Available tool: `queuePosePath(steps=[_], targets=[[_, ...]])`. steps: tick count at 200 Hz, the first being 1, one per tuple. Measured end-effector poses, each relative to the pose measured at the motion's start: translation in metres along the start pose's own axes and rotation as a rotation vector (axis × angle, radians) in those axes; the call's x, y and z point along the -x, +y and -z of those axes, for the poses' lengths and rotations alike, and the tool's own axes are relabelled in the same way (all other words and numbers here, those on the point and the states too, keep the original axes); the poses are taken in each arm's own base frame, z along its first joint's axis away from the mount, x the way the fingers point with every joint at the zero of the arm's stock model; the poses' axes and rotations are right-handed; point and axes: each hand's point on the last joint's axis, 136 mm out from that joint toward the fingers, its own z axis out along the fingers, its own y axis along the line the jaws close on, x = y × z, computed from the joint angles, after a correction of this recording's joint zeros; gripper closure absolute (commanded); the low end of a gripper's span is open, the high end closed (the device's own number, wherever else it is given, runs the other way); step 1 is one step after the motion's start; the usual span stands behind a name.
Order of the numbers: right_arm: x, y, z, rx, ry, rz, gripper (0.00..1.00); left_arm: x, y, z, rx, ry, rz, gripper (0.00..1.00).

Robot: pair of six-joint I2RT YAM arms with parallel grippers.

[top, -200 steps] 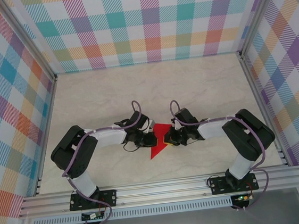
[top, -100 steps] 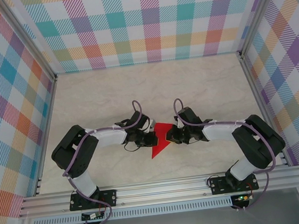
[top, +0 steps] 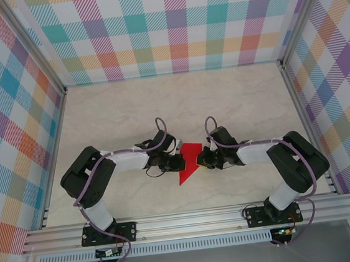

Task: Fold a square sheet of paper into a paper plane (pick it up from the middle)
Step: Third fold the triangle at the center of the table.

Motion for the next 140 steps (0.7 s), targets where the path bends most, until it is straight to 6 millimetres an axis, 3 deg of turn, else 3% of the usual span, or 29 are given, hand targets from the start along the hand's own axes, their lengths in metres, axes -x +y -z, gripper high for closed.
queuePosePath(steps=[37, 63, 103, 140], targets=[[0.014, 0.000, 0.009, 0.011, -0.045, -0.017, 0.90, 0.000, 0.000, 0.000, 0.005, -0.003, 0.002, 0.91], [0.013, -0.010, 0.002, -0.012, -0.030, -0.035, 0.91, 0.000, 0.000, 0.000, 0.005, -0.004, 0.009, 0.91], [0.015, -0.008, 0.001, 0.000, -0.034, -0.039, 0.90, 0.000, 0.000, 0.000, 0.006, -0.004, 0.019, 0.91], [0.011, 0.005, 0.021, 0.022, -0.064, -0.012, 0.88, 0.001, 0.000, 0.000, 0.011, -0.007, 0.022, 0.91]])
